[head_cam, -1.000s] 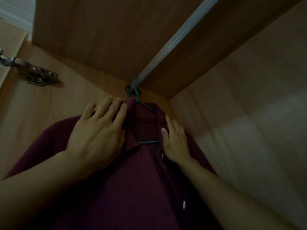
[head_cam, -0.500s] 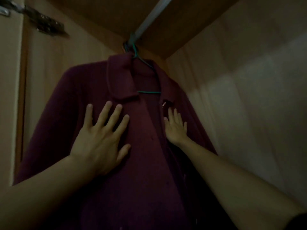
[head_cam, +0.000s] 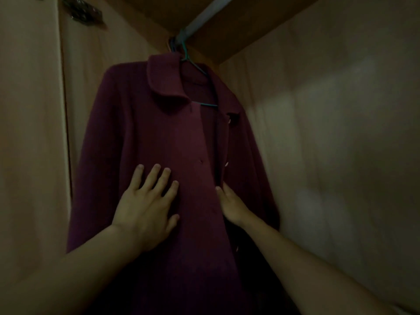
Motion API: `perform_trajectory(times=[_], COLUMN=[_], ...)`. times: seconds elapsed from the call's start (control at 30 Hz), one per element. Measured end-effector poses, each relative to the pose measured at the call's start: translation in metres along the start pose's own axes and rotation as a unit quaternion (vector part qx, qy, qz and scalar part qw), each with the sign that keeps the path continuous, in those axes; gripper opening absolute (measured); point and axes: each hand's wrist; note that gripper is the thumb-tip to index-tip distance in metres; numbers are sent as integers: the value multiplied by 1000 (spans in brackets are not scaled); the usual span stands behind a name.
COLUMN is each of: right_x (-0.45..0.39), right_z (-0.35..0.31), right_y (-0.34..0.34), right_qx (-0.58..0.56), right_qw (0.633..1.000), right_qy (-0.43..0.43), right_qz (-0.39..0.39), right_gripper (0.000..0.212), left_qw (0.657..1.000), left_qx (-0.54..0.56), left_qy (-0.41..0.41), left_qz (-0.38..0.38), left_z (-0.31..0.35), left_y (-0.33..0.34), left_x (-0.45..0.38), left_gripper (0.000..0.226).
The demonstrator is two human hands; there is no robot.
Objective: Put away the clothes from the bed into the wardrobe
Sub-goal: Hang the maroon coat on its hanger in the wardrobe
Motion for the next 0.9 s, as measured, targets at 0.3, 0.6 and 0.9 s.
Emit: perform_trajectory(times=[0.3,0.6,0.9], right_x=[119,269,386], right_z=[-103,-209,-325], right_y=[-21,-12,-9], right_qx=[165,347,537], right_qw=[982,927,828], right_qy=[57,103,158], right_qz=[70,97,28], right_gripper=[64,63,68], left_qw=[985,942,895], left_qx=[166,327,436], left_qy=[38,77,87], left_qz=[15,25,-40], left_z=[-10,2,-23], left_y=[-21,-50,-89], left_x=[56,147,223], left_gripper=[72,70,68])
Point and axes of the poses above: each hand's wrist, its own x-axis away from the middle knuckle, its own y-axis out of the palm, z = x × y, and after that the axes turned 11 degrees about -y, right-handed
